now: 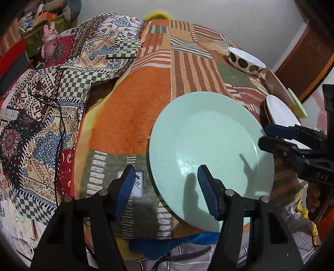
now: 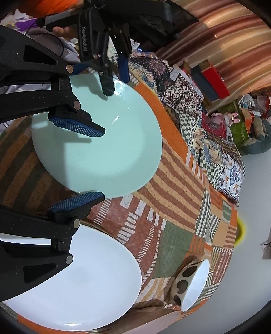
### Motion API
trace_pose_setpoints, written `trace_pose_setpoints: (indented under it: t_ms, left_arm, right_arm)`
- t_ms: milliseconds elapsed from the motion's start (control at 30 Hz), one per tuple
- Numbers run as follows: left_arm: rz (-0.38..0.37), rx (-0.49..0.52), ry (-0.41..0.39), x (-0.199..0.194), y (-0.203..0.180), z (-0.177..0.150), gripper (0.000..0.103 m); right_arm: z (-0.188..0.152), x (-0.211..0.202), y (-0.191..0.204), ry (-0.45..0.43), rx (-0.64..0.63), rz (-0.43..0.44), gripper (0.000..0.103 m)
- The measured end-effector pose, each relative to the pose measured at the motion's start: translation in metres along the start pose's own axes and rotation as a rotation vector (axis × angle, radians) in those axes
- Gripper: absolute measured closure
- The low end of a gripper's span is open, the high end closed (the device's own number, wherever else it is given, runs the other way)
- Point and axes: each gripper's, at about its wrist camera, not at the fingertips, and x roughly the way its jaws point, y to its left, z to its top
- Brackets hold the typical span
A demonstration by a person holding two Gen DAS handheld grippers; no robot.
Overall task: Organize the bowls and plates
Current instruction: 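Lift the mint green plate with the left tool toward the held plate stack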
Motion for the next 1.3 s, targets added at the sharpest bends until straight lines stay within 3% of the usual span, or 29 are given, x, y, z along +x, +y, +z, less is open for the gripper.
trace_pose_setpoints:
  t_ms: [267, 400, 533, 800, 967, 1133, 1300]
  left_arm:
    - [-0.034, 0.012, 0.007, -0.001, -0.003, -0.004, 0.043]
    - [-0.065, 0.014, 0.010, -0.002, -0.006, -0.004, 0.052]
    - [-0.046, 0.016, 0.005, -0.002, -0.008, -0.004, 0.054]
    - [-0.038, -0.006, -0.014, -0.006, -0.005, -0.002, 0.055]
    - [-0.019, -0.012, -0.032, -0.009, -0.005, 0.000, 0.057]
    - [-0.036, -0.039, -0.063, -0.018, 0.000, 0.006, 0.070]
    - [-0.022, -0.020, -0.077, -0.022, -0.008, 0.010, 0.075]
  right_arm:
    - [0.002, 0.012, -0.003, 0.036, 0.007, -0.028, 0.054]
    - [0.002, 0.012, -0.001, 0.038, -0.007, -0.040, 0.054]
    - [0.001, 0.011, -0.003, 0.034, 0.003, -0.030, 0.057]
    - [-0.001, 0.007, -0.017, 0.016, 0.079, 0.026, 0.081]
    - [-0.001, -0.001, -0.010, -0.021, 0.044, 0.006, 0.082]
    - [0.004, -0.011, -0.013, -0.062, 0.046, 0.013, 0.082]
    - [0.005, -0.022, -0.018, -0.093, 0.052, 0.013, 0.082]
